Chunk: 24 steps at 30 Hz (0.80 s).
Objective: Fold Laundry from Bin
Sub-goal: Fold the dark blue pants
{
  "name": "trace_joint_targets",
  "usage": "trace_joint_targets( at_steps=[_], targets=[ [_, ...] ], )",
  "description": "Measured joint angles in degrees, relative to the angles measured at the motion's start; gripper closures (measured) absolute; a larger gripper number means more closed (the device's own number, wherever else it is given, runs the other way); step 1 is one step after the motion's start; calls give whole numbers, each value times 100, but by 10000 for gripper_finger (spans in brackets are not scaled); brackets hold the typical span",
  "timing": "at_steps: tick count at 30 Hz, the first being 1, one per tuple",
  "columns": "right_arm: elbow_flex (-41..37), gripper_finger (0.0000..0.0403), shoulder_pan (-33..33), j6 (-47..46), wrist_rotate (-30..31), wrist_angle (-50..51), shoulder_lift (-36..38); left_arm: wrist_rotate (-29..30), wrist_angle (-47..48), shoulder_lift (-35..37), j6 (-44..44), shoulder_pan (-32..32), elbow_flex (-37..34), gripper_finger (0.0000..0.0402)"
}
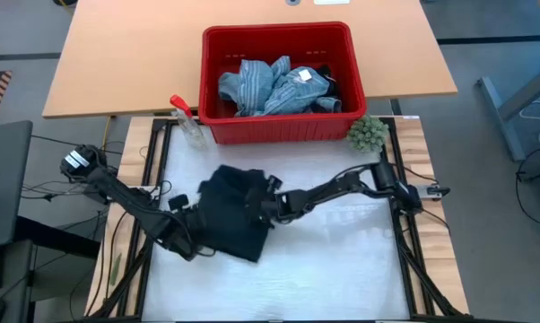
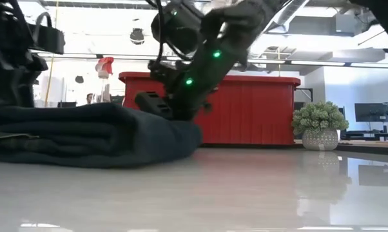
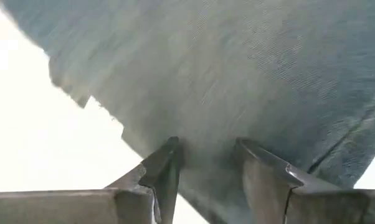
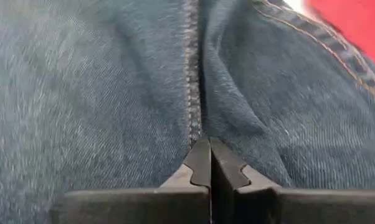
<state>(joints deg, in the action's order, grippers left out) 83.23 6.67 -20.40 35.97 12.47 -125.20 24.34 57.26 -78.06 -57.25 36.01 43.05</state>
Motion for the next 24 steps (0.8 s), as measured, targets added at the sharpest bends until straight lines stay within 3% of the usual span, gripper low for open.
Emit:
trace_joint_targets(
  at_steps=[5,10,14,16,18,24],
  targets=[
    [-41,383,515,-765,571,741,367,300,413,6,213,-468,-70,258],
    [-45,383,814,-633,944,636,971,1172,1401,327,79,-711,282,258],
    [-27,383,727,-235,1019,512,1467,1798,1465,893,-27,-666,652,258],
    [-133,383,597,-81,1063,492,1668,1996,908,1201,161,-553,656,258],
    [-507,383,388,-66,865,194,1839,1991,-392,1443,718,-412,456,258],
    [-2395,383,-100,807,-2040,-3145,1850,1297,-4368,1156,2156,-234,-784,258]
  ],
)
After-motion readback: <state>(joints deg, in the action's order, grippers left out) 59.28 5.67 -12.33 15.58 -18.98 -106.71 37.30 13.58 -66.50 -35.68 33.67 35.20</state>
